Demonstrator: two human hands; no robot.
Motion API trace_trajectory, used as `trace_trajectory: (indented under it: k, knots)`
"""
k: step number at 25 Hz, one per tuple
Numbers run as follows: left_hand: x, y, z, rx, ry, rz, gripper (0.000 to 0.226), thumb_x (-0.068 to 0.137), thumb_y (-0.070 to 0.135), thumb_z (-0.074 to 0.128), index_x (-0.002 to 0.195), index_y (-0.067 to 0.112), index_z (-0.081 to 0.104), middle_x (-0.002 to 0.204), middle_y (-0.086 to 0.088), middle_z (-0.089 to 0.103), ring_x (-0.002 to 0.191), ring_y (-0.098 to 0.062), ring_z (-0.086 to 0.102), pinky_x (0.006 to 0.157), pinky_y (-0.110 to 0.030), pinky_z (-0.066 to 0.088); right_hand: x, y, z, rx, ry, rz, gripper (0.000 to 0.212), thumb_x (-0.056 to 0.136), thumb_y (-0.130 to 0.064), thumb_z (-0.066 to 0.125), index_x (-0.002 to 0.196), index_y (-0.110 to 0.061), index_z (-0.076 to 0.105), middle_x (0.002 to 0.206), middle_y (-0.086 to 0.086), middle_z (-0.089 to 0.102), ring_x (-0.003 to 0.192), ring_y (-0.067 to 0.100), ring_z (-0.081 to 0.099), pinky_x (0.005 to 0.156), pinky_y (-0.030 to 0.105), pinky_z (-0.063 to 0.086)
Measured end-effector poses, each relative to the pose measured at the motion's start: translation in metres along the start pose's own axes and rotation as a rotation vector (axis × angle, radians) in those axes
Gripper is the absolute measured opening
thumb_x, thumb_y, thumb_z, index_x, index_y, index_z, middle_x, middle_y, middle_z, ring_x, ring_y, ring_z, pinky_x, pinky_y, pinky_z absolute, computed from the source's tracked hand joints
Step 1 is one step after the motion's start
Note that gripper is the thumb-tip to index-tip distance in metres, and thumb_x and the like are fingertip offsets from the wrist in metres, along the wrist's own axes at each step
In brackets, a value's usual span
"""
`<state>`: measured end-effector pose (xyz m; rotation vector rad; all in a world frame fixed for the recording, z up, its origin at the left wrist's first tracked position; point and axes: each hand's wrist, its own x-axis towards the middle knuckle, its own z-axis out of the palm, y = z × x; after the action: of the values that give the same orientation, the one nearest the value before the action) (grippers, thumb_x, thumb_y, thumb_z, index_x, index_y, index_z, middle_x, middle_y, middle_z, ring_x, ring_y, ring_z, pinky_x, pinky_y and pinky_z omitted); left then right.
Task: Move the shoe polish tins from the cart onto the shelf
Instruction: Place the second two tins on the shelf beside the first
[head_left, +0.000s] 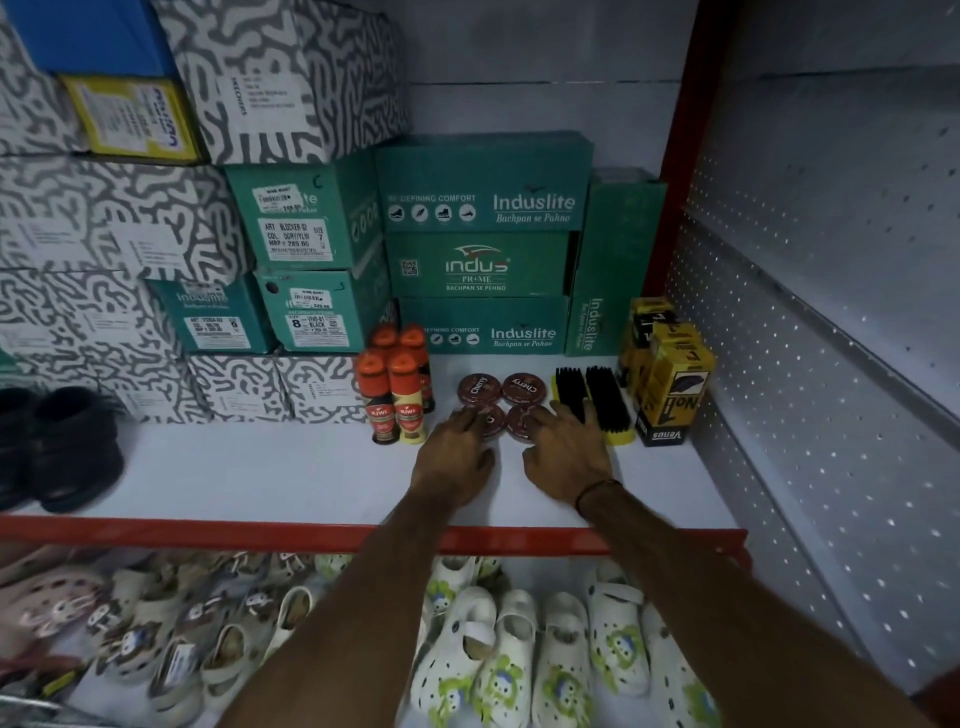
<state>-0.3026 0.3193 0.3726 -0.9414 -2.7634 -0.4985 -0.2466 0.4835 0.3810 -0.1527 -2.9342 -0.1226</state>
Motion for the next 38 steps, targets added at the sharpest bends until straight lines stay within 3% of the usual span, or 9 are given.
trace_trajectory:
  k: [5,9,12,17,24,31,35,38]
  knots:
    - [0.000,-0.001,0.000,0.005,-0.014,0.007,0.060,0.090,0.019,0.059,0.148,0.013,0.045,0.151,-0.013,0.051,0.135,-0.034,0.050,0.109,-0.040,0.044,0.001,0.002,-0.005,0.001,-0.006,-0.006,0.045,0.089,-0.026,0.052,0.134,-0.018,0.056,0.141,0.001,0.059,0.140,0.026,0.042,0.118,0.060,0.024]
    - [0.003,0.006,-0.001,0.045,-0.002,0.052,0.058,0.090,0.021,0.058,0.146,0.011,0.044,0.152,-0.014,0.046,0.136,-0.036,0.047,0.109,-0.044,0.043,-0.006,0.013,-0.013,0.110,0.102,0.049,0.054,0.089,-0.028,0.056,0.140,-0.011,0.053,0.147,0.009,0.056,0.143,0.028,0.043,0.118,0.053,0.033]
    - [0.009,0.027,0.001,0.029,-0.033,0.111,0.065,0.094,0.025,0.056,0.153,0.008,0.034,0.162,-0.015,0.035,0.150,-0.033,0.033,0.123,-0.046,0.029,-0.019,0.034,-0.016,0.161,0.142,0.104,0.053,0.086,-0.027,0.060,0.134,-0.003,0.057,0.137,0.017,0.062,0.132,0.032,0.053,0.109,0.046,0.045]
    - [0.020,0.070,0.016,0.043,-0.071,0.275,0.068,0.095,0.025,0.054,0.156,0.008,0.029,0.163,-0.014,0.034,0.150,-0.032,0.034,0.126,-0.044,0.025,-0.039,0.059,-0.015,0.196,0.108,0.139,0.036,0.082,-0.012,0.058,0.116,0.001,0.063,0.119,0.021,0.068,0.113,0.035,0.062,0.097,0.042,0.053]
    - [0.027,0.082,0.037,0.007,-0.102,0.285,0.068,0.098,0.024,0.051,0.158,0.008,0.024,0.167,-0.013,0.026,0.154,-0.028,0.027,0.126,-0.037,0.022,-0.042,0.073,-0.004,0.178,0.072,0.068,0.054,0.091,-0.004,0.052,0.143,0.006,0.043,0.151,0.023,0.046,0.145,0.032,0.038,0.124,0.036,0.028]
    - [0.029,0.085,0.043,0.014,-0.089,0.296,0.068,0.099,0.026,0.051,0.157,0.005,0.023,0.167,-0.016,0.024,0.154,-0.029,0.027,0.128,-0.037,0.016,-0.034,0.074,-0.003,0.073,-0.004,0.025,0.054,0.097,-0.007,0.041,0.148,0.007,0.033,0.157,0.026,0.036,0.149,0.034,0.031,0.126,0.040,0.024]
    - [0.029,0.084,0.038,0.029,-0.127,0.271,0.070,0.100,0.027,0.049,0.159,0.007,0.018,0.169,-0.014,0.018,0.156,-0.029,0.021,0.128,-0.039,0.015,-0.031,0.079,-0.006,0.136,-0.033,0.033,0.058,0.096,-0.004,0.042,0.151,0.004,0.029,0.161,0.023,0.030,0.152,0.030,0.026,0.127,0.038,0.020]
    - [0.024,0.082,0.027,0.077,-0.154,0.262,0.071,0.103,0.032,0.044,0.161,0.010,0.010,0.171,-0.012,0.008,0.158,-0.029,0.013,0.130,-0.043,0.012,-0.035,0.071,-0.015,0.165,-0.016,0.048,0.055,0.095,-0.006,0.044,0.148,0.003,0.035,0.159,0.021,0.036,0.149,0.029,0.032,0.125,0.038,0.027]
